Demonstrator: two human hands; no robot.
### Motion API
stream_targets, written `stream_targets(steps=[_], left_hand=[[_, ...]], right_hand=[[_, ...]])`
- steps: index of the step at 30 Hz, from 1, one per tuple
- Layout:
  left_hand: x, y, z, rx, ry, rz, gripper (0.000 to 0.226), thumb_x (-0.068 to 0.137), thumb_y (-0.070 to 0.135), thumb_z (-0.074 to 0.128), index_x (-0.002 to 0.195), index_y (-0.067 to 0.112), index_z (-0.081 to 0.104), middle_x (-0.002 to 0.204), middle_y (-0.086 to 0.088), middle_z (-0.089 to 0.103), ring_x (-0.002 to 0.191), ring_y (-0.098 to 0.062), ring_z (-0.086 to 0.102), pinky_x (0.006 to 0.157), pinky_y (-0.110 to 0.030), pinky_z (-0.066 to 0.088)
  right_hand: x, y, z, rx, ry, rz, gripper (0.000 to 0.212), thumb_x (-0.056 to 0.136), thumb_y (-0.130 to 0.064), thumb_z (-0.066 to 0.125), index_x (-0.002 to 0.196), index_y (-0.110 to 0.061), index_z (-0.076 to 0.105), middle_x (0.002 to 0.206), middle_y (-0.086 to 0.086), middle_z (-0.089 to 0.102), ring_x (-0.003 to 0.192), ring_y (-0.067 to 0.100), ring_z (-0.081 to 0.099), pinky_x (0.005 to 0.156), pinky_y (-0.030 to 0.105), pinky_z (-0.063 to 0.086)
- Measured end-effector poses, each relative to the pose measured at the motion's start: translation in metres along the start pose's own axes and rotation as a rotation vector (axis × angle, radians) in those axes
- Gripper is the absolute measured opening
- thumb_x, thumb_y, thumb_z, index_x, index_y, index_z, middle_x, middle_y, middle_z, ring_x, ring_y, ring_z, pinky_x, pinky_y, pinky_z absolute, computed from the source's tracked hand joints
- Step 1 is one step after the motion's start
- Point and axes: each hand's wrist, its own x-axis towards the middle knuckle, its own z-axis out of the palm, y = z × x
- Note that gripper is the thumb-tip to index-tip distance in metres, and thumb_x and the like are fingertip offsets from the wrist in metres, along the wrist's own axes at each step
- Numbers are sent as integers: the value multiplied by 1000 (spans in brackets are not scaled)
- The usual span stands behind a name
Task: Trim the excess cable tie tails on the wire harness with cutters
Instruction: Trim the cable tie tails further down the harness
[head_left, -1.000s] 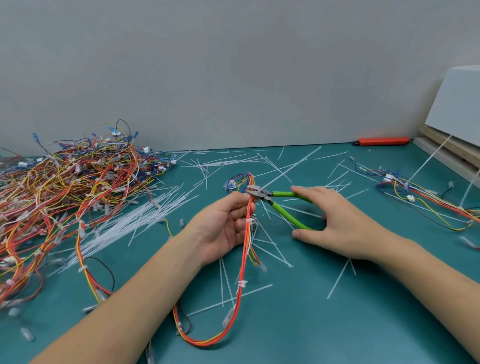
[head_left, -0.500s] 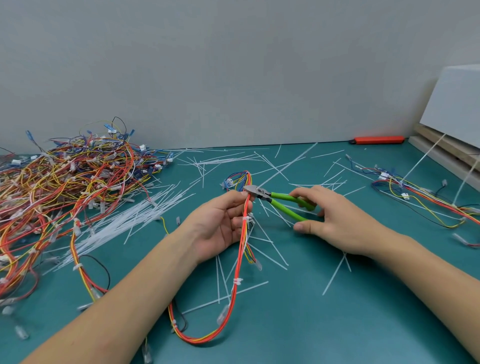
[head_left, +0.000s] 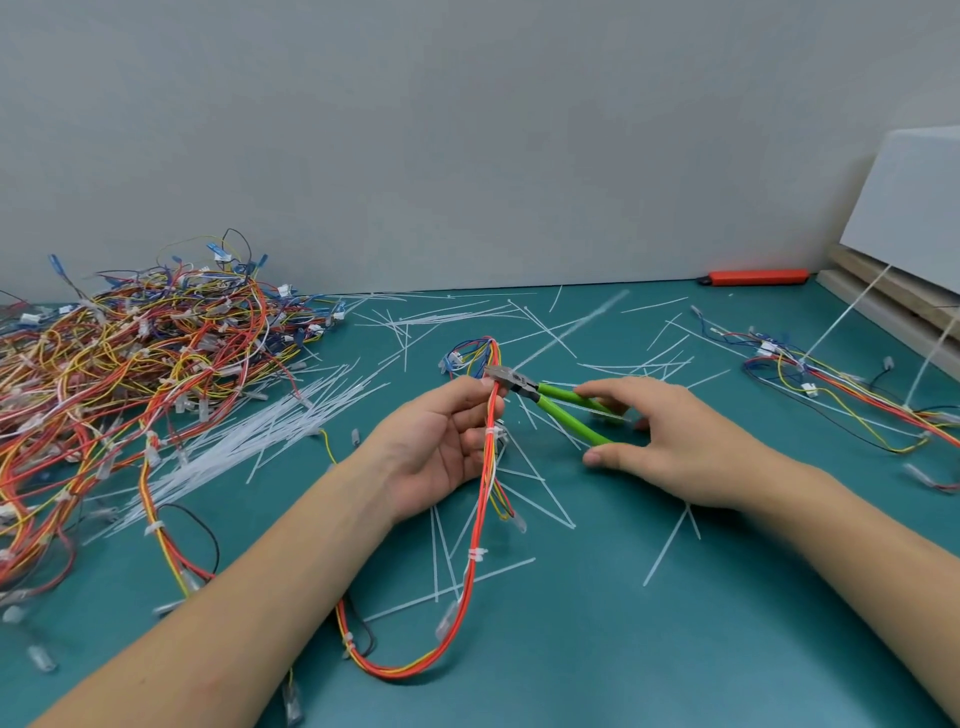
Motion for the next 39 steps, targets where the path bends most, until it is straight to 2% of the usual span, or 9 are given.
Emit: stream_targets(steps=[3,6,10,16,19,23,30,35,39], left_hand=[[-1,0,-1,-1,-6,-1,10,92,20,64,87,13,69,74,2,67,45,-8,43,47,-21,39],[0,-1,0,15,-5,3,10,93,20,63,87,14,69,73,2,67,44,-8,44,48,-22,39],[1,-2,0,33,-15,15,7,90,20,64,91,14,69,73,2,68,43,-9,45,48,-22,40],[0,-1,1,41,-14,16,11,95,19,62,89,14,69,73,2,68,43,-9,49,46,-22,42],[0,0,0,20,-9,11,12,94,20,63,87,13,71,74,1,68,43,-9,49,45,-22,43],[-1,0,0,11,-4,9,13,94,19,63,85,13,71,74,1,68,43,-9,50,44,-22,43],[0,-1,0,31,-14,10,18,93,19,64,79,15,74,74,1,68,44,-10,48,46,-22,43],[-1,-1,1,45,-25,5,10,91,20,64,85,15,71,73,1,68,44,-9,46,46,-22,42],[0,0,-1,15,-8,0,15,92,20,64,82,14,73,74,1,67,44,-9,45,45,-22,42]], right_hand=[[2,2,-1,26,-4,12,67,81,-49,84,140,-38,56,120,-30,56,115,-17,48,85,2,35],[0,2,0,-3,2,12,74,81,-54,82,146,-39,50,130,-29,53,118,-16,45,91,1,32],[-1,-1,1,-50,-24,5,83,85,-56,76,157,-41,36,145,-27,40,134,-6,33,108,20,32],[-2,-2,1,-46,-18,11,74,84,-57,76,149,-43,45,137,-28,49,124,-8,42,103,19,38],[1,-2,-2,-3,-16,41,59,78,-57,83,129,-46,55,117,-26,59,110,-13,52,90,14,42],[1,-2,-1,5,-12,39,60,78,-55,84,130,-44,56,114,-28,58,108,-15,51,83,3,37],[-3,-5,1,-50,-14,8,83,85,-55,76,157,-38,39,142,-28,41,135,-3,33,110,20,27],[-3,-4,1,-34,-3,1,79,83,-54,79,152,-40,44,138,-30,46,126,-11,37,98,9,30],[-1,-3,0,28,8,25,57,78,-53,85,126,-46,54,114,-28,56,109,-17,49,81,-1,35]])
